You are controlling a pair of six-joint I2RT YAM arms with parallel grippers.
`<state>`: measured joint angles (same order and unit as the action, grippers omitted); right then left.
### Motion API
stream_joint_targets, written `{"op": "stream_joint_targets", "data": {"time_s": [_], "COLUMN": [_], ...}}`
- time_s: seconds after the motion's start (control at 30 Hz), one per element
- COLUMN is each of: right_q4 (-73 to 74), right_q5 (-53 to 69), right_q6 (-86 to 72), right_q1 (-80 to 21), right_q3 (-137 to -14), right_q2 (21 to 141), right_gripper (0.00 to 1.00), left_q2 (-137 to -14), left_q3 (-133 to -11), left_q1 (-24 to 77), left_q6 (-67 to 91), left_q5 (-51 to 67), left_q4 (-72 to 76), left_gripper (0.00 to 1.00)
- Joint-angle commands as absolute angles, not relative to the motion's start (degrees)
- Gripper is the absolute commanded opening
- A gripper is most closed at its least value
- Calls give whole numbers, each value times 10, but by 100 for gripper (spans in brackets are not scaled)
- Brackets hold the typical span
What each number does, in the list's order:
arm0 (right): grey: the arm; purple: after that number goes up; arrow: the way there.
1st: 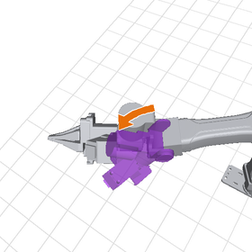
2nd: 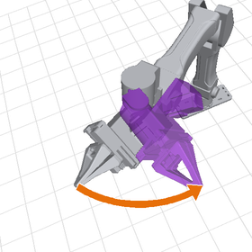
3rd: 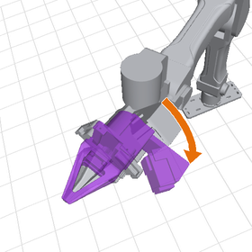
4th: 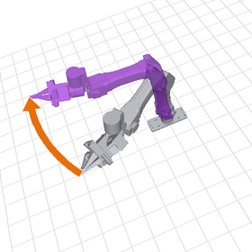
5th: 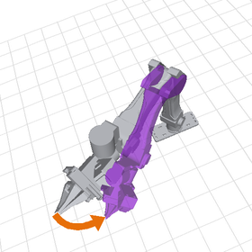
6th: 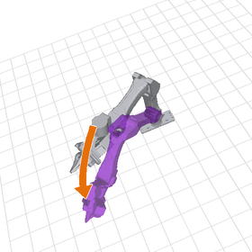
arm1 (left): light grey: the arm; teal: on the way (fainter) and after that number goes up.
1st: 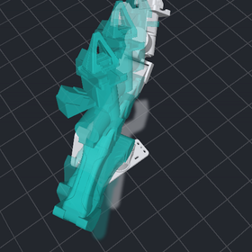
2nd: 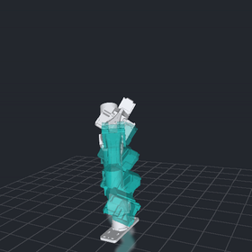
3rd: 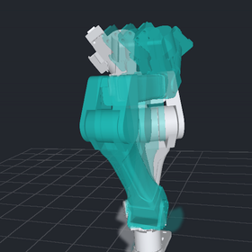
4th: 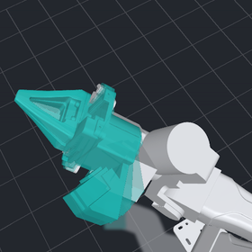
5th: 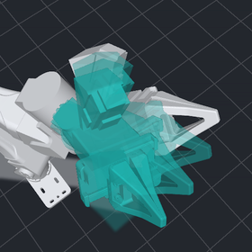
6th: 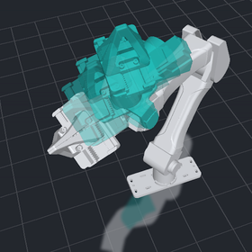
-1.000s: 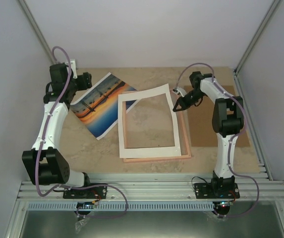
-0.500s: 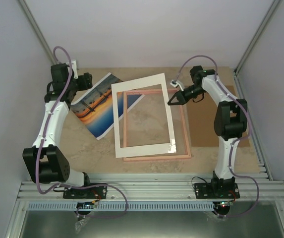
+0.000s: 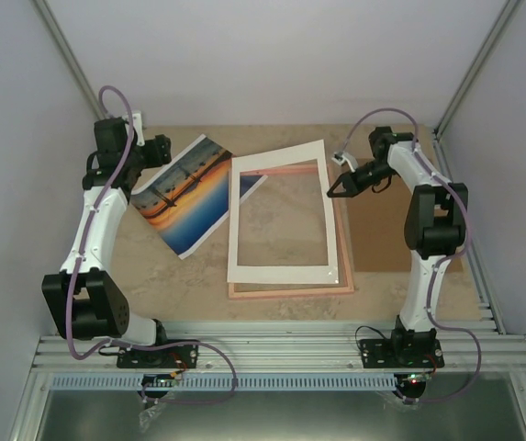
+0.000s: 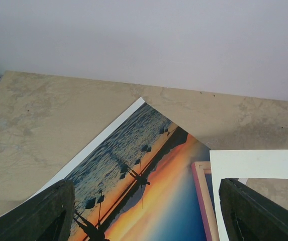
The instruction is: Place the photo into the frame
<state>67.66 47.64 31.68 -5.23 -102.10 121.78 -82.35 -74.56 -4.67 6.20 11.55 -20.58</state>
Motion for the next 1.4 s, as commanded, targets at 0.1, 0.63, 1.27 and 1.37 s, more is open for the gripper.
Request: {"op": "stream_joint_targets", "data": {"time_s": [0.1, 0.63, 1.27, 1.37], "right_q4": [673, 722, 689, 684], "right_q5": [438, 434, 435, 428], "right_q6": [330, 370, 296, 288], "right_q1": [-41, -37, -39, -38], "right_q3": [-1030, -1063, -1047, -1046], "right_q2": [1255, 1293, 1307, 1302], "right_gripper": [0, 0, 7, 19], "left_q2": [-827, -834, -833, -832], "left_q3": [-749, -750, -750, -750], "left_q1": [-48, -48, -48, -48], "left_q6": [61, 61, 61, 61], "left_q5": [121, 123, 121, 119], "left_q4": [-192, -192, -193, -193], "left_gripper": [80, 80, 81, 81]}}
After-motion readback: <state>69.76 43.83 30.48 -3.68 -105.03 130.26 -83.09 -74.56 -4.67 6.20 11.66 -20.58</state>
